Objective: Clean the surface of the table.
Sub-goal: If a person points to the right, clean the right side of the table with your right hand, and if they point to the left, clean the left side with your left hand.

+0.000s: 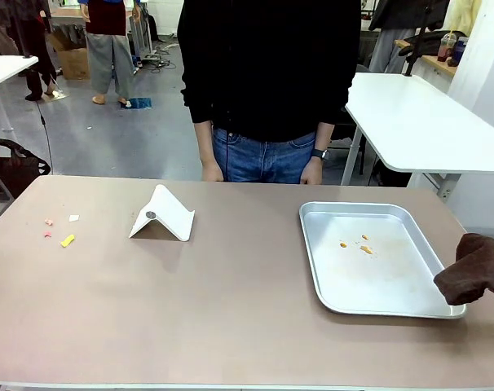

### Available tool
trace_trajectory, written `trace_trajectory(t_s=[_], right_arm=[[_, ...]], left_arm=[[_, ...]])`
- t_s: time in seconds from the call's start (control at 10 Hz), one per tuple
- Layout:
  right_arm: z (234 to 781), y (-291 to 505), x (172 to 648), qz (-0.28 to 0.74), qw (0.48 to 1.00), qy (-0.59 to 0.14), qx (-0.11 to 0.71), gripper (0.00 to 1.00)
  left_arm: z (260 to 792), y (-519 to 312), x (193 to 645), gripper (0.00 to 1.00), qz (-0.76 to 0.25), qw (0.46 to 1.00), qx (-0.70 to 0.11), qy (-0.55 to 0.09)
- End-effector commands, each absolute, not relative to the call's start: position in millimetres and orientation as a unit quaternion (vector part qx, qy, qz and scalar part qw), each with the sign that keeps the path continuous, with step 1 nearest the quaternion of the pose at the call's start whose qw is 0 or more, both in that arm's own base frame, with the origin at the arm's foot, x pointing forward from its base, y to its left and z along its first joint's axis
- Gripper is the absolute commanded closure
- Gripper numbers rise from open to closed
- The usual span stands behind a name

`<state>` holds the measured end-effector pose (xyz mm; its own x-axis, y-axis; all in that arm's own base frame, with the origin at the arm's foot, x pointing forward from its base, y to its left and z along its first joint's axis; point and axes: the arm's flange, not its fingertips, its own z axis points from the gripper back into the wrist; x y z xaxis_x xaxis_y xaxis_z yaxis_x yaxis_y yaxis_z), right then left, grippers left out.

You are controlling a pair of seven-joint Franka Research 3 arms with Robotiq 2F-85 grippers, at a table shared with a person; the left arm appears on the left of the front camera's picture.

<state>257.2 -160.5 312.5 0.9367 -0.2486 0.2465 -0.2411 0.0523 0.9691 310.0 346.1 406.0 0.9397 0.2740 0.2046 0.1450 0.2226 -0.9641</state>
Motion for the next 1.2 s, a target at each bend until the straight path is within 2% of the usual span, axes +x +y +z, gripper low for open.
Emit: trace_trajectory(t_s=[0.0, 1.1], right_arm=[[320.5, -160.2, 257.1, -0.006, 0.705, -0.172, 0.688, 0.9], [320.5, -160.2, 257.1, -0.006, 0.705, -0.172, 0.688, 0.9]], left_arm=[[409.8, 343.9, 305.6, 0.78, 0.038, 0.764, -0.621, -0.171], [409.8, 343.9, 305.6, 0.78, 0.038, 0.764, -0.621, -0.171]])
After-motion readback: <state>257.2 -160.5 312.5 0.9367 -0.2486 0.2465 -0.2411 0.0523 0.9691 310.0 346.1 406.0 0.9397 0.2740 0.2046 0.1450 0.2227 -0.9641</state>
